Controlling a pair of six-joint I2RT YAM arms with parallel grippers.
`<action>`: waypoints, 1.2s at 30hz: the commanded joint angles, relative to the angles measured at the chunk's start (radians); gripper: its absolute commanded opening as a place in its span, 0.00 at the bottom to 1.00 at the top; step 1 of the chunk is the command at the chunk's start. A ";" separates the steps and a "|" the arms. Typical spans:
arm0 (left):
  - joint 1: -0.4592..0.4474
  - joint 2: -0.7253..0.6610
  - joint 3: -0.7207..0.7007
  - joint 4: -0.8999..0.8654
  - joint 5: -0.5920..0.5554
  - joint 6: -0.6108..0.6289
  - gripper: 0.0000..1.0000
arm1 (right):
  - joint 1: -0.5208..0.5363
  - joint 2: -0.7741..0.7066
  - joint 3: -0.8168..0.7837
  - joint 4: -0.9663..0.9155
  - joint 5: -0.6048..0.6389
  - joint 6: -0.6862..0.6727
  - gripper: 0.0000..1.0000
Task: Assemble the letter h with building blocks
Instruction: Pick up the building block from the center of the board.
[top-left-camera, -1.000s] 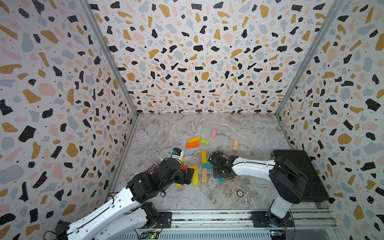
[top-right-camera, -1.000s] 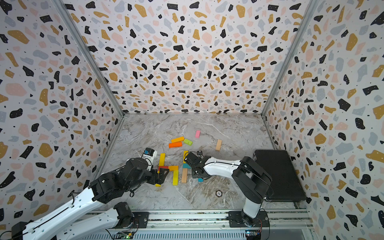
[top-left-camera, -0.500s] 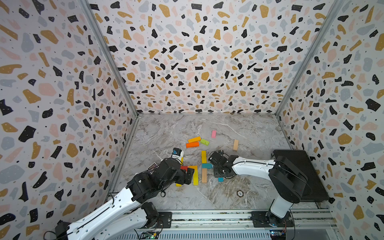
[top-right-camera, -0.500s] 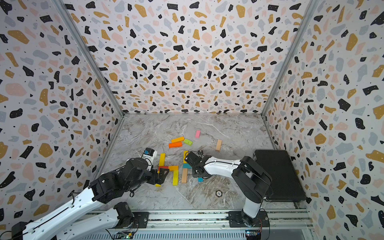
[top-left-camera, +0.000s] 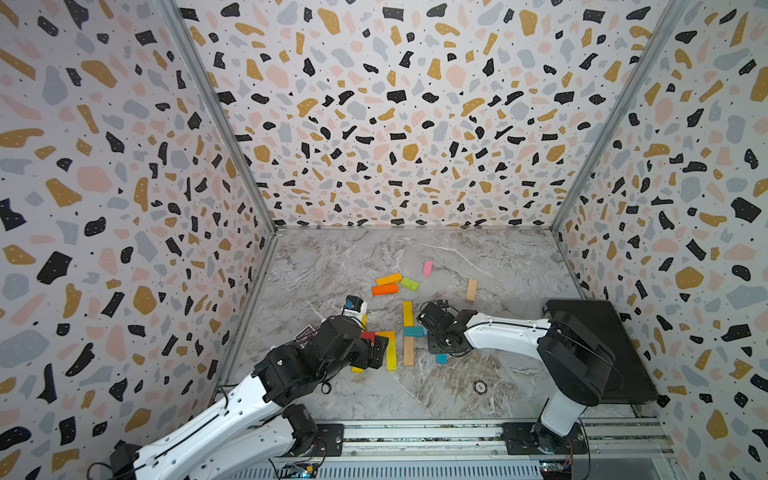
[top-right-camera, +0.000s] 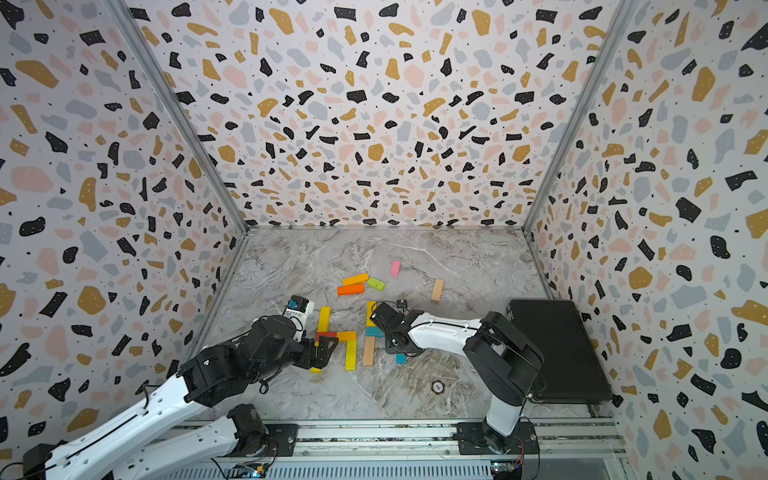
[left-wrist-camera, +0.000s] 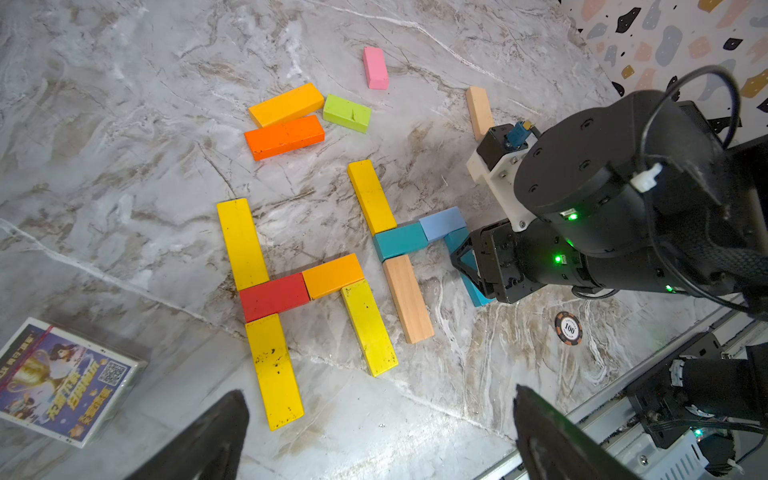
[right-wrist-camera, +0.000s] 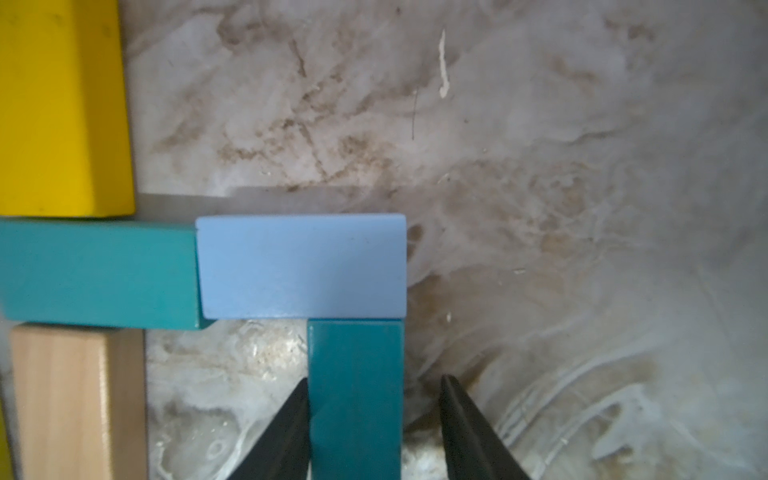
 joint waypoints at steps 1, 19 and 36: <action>0.005 -0.006 0.015 0.007 0.005 0.001 0.99 | -0.006 0.019 -0.008 -0.011 -0.012 0.006 0.54; 0.004 -0.001 -0.044 0.086 0.116 -0.021 0.99 | -0.006 -0.239 -0.073 0.041 0.020 -0.084 0.78; 0.005 0.288 -0.132 0.407 0.313 -0.120 0.89 | -0.281 -0.418 -0.143 0.022 -0.099 -0.186 0.80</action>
